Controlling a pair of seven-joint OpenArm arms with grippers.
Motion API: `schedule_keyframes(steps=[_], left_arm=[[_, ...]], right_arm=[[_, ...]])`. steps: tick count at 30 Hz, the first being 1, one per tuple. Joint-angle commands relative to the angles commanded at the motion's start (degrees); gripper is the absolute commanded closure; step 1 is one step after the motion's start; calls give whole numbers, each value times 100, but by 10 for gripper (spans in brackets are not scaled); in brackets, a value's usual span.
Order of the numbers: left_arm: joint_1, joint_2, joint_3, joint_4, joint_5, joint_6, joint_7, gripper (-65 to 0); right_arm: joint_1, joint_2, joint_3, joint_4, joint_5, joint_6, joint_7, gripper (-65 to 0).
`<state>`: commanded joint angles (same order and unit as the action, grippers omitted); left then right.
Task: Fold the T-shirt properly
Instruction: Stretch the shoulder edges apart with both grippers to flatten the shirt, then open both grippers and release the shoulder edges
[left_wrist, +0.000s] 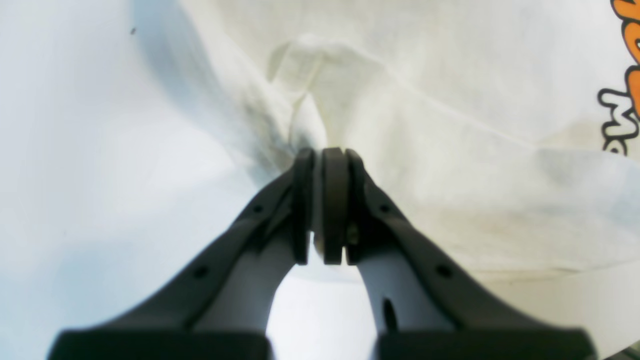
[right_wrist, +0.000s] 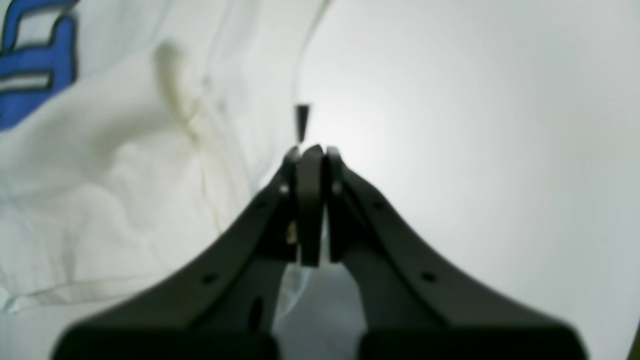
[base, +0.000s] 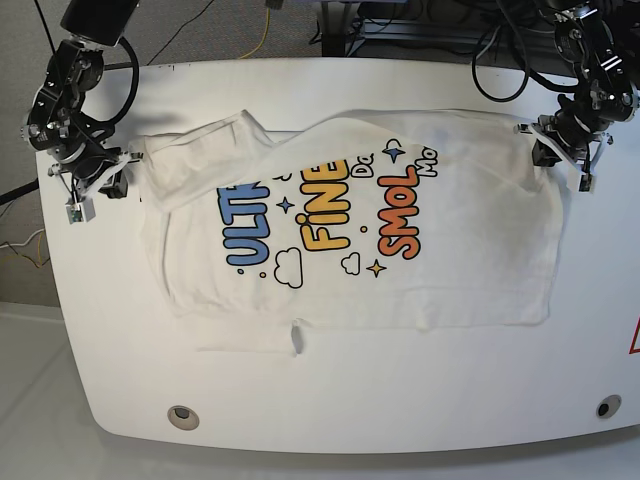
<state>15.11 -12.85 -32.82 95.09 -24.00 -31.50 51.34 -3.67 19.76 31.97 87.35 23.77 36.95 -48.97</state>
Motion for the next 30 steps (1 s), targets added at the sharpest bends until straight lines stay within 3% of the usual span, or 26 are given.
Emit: schedule_keyframes(steps=[2, 4, 15, 22, 26, 28, 30], left_arm=[[28, -5, -30, 44, 4, -12, 6, -61], [86, 4, -64, 92, -2, 44, -16, -95], [202, 14, -55, 90, 12, 96, -131, -54], [284, 22, -189, 142, -3, 113, -265, -76], [347, 22, -241, 235, -27, 71, -249, -170], [393, 13, -265, 333, -160, -110, -279, -283], [426, 17, -293, 421, -175, -162, -278, -310]], right_arm=[[43, -8, 49, -44, 14, 44, -29, -69], [122, -10, -59, -347, -95, -29, -18, -93], [-53, -20, -549, -592, -103, -131, 407, -2], [-344, -37, -844, -135, -106, -164, 458, 0], [-500, -47, -724, 214, -94, -149, 340, 0], [-644, -68, -608, 526, -87, -116, 250, 0], [-692, -73, -585, 620, -88, -116, 234, 0]])
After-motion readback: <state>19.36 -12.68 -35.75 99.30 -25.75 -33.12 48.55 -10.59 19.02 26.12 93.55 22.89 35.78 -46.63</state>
